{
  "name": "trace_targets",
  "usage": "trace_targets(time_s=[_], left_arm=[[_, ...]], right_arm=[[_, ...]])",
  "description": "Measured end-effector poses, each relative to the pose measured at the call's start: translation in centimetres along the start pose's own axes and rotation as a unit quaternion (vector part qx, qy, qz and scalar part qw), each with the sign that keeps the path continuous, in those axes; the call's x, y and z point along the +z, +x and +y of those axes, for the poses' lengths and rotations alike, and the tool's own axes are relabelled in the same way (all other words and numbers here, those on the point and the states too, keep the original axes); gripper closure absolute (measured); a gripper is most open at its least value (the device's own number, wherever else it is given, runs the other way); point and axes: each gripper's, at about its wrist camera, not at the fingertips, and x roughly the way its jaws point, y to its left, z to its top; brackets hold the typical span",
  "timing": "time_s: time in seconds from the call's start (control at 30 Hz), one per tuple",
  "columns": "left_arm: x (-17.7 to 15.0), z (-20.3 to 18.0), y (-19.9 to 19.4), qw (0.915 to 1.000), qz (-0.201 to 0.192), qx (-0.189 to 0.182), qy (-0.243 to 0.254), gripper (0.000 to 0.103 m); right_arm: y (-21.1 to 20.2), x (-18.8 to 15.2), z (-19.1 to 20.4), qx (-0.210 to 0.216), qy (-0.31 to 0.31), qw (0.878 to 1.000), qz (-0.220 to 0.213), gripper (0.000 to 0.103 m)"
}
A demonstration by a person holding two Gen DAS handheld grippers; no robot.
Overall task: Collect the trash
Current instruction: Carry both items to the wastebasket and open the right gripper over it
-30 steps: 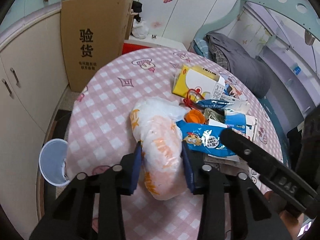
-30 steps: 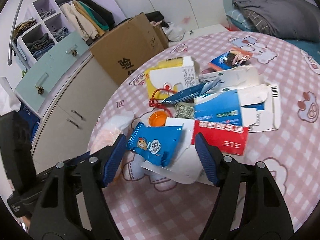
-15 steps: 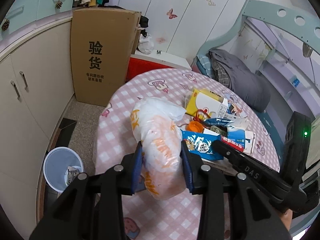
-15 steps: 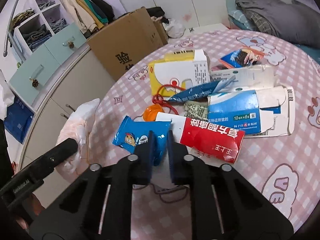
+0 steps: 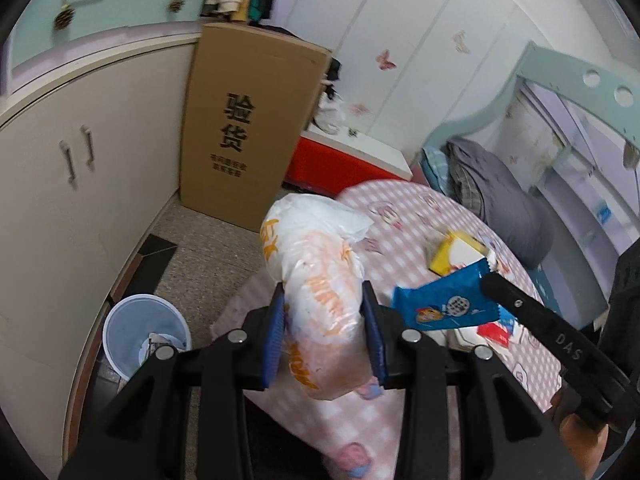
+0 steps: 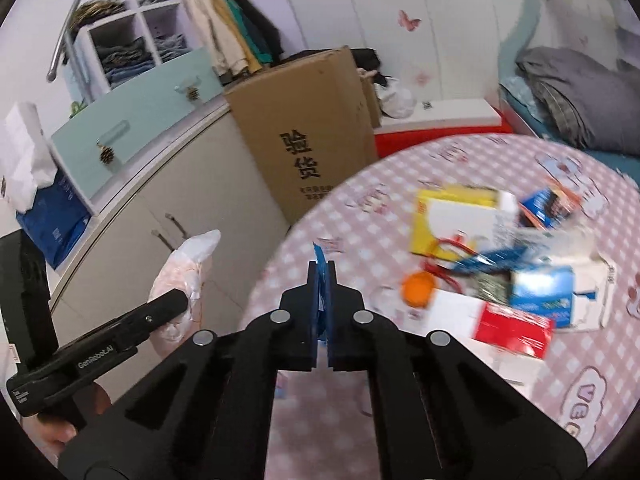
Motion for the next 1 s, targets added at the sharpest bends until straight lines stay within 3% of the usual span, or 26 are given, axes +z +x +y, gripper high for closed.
trace_targets(time_s=[0.37,0.67,1.0], left_arm=[[1.0,6.7,-1.0,0.9988,-0.017,0.020,-0.040,0.068],[2.2,11.7,-1.1,0.9958,-0.030,0.035,-0.079,0.068],[2.0,19.8,-0.3,0.9869,-0.025,0.088,-0.133,0.068]], right_arm=[[4.0,1.0,6.3,0.012,-0.050,0.999,0.013,0.101],[7.0,2.0,12.3,0.049,-0.083,0.995,0.020,0.102],[14.2,-0.4,19.0,0.088,-0.116,0.986,0.080,0.102]])
